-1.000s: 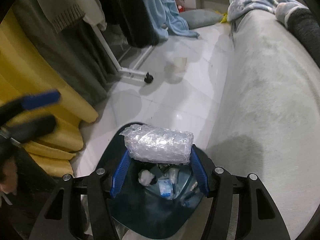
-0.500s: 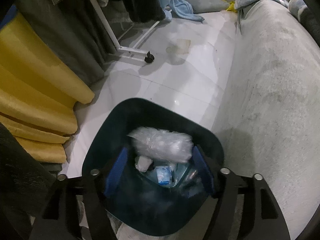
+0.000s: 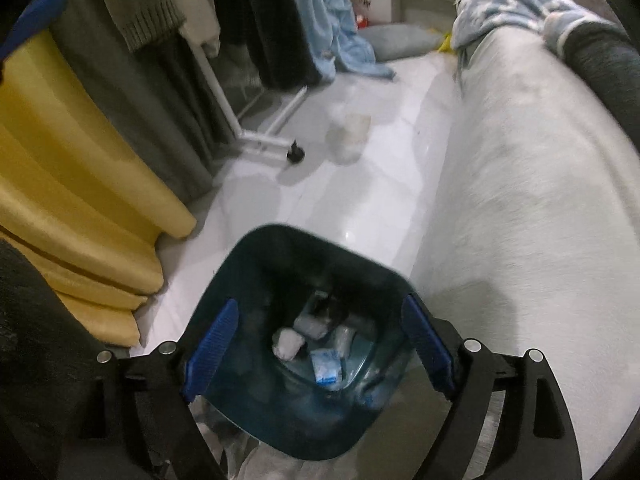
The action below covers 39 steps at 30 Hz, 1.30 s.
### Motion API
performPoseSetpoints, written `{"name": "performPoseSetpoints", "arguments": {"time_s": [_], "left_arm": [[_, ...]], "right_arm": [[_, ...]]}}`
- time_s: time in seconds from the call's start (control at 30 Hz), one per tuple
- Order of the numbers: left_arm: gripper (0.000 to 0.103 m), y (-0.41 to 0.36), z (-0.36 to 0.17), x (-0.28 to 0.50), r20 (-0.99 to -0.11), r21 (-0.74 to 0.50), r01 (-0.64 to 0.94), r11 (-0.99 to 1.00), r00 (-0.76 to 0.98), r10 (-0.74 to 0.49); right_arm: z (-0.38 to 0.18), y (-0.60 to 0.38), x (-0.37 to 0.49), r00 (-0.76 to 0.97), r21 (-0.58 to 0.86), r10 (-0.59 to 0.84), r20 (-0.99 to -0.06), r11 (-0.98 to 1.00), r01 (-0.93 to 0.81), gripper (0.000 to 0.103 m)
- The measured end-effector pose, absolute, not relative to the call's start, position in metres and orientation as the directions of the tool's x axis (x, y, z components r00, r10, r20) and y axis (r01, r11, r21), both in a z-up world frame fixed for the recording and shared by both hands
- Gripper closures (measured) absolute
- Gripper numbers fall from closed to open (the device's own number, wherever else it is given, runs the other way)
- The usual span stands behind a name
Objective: Collect trash
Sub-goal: 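Move both grippers back over the bed toward the remaining trash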
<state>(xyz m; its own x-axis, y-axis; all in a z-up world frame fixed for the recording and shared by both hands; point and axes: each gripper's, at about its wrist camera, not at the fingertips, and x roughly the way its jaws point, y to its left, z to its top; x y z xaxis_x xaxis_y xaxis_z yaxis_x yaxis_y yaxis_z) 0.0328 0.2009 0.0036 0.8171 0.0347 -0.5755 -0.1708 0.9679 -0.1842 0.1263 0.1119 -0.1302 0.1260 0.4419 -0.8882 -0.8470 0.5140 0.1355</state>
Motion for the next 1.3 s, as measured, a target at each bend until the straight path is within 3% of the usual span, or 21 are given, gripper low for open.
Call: {"name": "performPoseSetpoints", "arguments": {"time_s": [0.37,1.03,1.3], "left_arm": [[0.029,0.168,0.016,0.041,-0.547,-0.165,-0.132,0.977,0.837,0.021],[0.028,0.099,0.027,0.067,-0.542,-0.17,-0.022,0.985,0.837,-0.075],[0.015,0.063,0.031,0.077,-0.529,-0.162,0.026,0.986,0.842,-0.109]], "right_arm": [[-0.091,0.055,0.134,0.229,0.131,0.525,-0.82,0.561,-0.817,0.017],[-0.054,-0.046,0.148,0.379,0.085,0.53,-0.759,0.657,-0.749,0.017],[-0.045,-0.089,0.153,0.426,0.084,0.521,-0.739,0.699,-0.71,0.017]]}}
